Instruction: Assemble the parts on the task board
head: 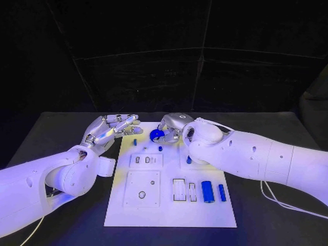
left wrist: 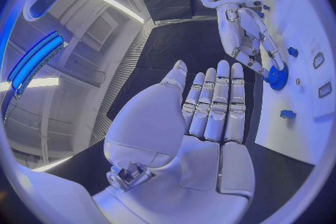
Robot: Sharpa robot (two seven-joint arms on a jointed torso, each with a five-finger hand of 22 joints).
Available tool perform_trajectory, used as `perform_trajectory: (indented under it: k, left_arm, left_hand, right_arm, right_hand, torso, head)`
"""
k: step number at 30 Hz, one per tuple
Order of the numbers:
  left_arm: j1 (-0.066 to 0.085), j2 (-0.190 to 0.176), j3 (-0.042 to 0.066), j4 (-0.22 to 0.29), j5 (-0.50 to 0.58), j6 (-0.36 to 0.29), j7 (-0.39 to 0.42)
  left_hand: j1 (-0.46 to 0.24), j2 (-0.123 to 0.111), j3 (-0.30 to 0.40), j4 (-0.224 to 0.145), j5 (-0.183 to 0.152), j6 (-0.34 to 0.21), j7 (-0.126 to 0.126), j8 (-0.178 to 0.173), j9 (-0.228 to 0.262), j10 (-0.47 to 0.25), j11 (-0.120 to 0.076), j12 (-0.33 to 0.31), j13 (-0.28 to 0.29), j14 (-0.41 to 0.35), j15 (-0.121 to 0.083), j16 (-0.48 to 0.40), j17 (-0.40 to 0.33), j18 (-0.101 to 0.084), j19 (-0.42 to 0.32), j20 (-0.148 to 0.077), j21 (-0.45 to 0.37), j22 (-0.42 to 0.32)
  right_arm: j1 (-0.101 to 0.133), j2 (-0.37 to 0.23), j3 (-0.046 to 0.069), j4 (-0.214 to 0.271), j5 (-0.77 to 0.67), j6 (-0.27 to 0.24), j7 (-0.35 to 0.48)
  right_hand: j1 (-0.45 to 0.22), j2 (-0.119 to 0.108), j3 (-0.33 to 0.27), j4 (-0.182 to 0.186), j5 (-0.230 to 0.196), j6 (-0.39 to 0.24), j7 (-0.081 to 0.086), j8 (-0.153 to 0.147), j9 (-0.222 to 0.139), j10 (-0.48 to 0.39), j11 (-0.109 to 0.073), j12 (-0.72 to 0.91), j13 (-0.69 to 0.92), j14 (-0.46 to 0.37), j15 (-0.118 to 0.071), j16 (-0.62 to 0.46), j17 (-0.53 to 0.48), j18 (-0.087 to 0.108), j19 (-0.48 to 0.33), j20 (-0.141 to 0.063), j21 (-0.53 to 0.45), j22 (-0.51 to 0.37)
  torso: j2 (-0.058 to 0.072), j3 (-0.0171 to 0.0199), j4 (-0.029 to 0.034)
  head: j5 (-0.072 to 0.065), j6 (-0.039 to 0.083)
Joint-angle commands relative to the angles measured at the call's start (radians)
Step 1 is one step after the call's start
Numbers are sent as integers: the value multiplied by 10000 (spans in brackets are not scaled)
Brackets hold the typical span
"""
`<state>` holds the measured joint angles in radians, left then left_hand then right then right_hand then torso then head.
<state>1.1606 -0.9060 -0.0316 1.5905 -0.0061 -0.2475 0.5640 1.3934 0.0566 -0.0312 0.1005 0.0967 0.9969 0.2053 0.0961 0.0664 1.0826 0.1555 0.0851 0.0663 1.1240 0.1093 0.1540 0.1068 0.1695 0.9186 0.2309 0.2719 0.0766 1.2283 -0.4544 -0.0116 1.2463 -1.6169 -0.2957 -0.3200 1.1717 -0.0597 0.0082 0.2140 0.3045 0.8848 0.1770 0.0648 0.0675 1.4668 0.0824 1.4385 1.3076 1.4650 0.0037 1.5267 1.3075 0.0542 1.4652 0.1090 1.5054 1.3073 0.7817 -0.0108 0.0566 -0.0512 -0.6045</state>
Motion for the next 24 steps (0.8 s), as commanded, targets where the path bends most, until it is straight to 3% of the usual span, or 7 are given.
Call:
perform_trajectory:
  k: [1,4,7,14,17,21,24]
  left_arm:
    - [16,-18,9,9,-2,88,12]
    - [16,-40,9,0,-2,87,14]
    - [16,-61,9,-4,-2,94,15]
    - [16,-83,8,-9,-2,122,15]
    - [16,-71,8,-28,-2,130,14]
    - [15,-29,8,-76,-2,148,17]
    - [15,3,8,-114,-2,166,15]
  left_hand:
    - [76,6,4,-71,-50,6,57,-33,-17,-3,41,-17,-9,-9,88,-45,-1,153,77,5,-45,-15]
    - [76,6,4,-71,-50,6,57,-33,-17,-3,41,-17,-9,-9,88,-45,-1,153,77,5,-45,-15]
    - [76,6,4,-74,-50,4,58,-36,-17,-5,42,-20,-9,-9,88,-47,-1,153,78,6,-46,-16]
    - [78,7,5,-82,-50,0,59,-44,-17,-12,45,-30,-10,-9,90,-55,0,153,82,7,-50,-19]
    - [83,9,8,-87,-49,2,56,-45,-16,-11,43,-33,-9,-7,90,-57,0,153,84,7,-51,-21]
    - [83,9,8,-87,-49,2,56,-45,-16,-11,43,-33,-9,-7,90,-57,0,153,84,7,-51,-21]
    - [83,9,8,-87,-49,2,56,-45,-16,-11,43,-33,-9,-7,90,-57,0,153,84,7,-51,-21]
  right_arm:
    - [25,-244,6,227,472,-1602,1037]
    - [24,-754,3,623,1307,-2172,2046]
    - [25,-1381,2,1055,2358,-2203,2815]
    - [29,-3049,-1,1698,4465,-1064,4021]
    - [28,-3597,-3,1656,4920,-472,4466]
    - [26,-4074,-5,1450,5208,-154,4750]
    - [23,-4239,-6,1252,5253,-99,4848]
  right_hand:
    - [264,87,45,-149,65,128,-25,31,22,83,45,57,1316,806,51,22,1436,-198,342,43,21,987]
    - [589,194,153,-368,-85,230,-53,32,23,79,15,46,1315,806,24,20,1439,-202,348,21,27,1003]
    - [781,184,184,-527,-276,341,-82,59,34,69,-9,30,1306,806,5,18,1443,-202,346,7,27,1006]
    - [1435,46,261,-1142,-519,415,-107,30,16,-43,-41,-120,1184,794,-27,-6,1408,-187,302,-27,-10,930]
    - [1780,-49,282,-1456,-637,503,-274,59,25,-110,-170,-203,1117,806,-110,12,1475,-181,290,-68,-22,910]
    - [1945,-102,269,-1629,-597,471,-277,32,11,-138,-193,-247,1085,819,-151,30,1537,-180,285,-125,-28,900]
    - [2007,-110,269,-1696,-569,418,-251,8,0,-148,-176,-263,1073,824,-145,37,1561,-182,289,-134,-25,909]
  torso:
    - [-7,7,-22]
    - [-8,11,-36]
    - [-8,9,-43]
    - [-20,24,-125]
    - [-25,48,-202]
    - [-25,97,-274]
    - [-23,96,-259]
  head:
    - [8,32]
    - [-1,57]
    - [-16,90]
    - [-93,157]
    - [-91,195]
    - [-87,228]
    - [-171,237]
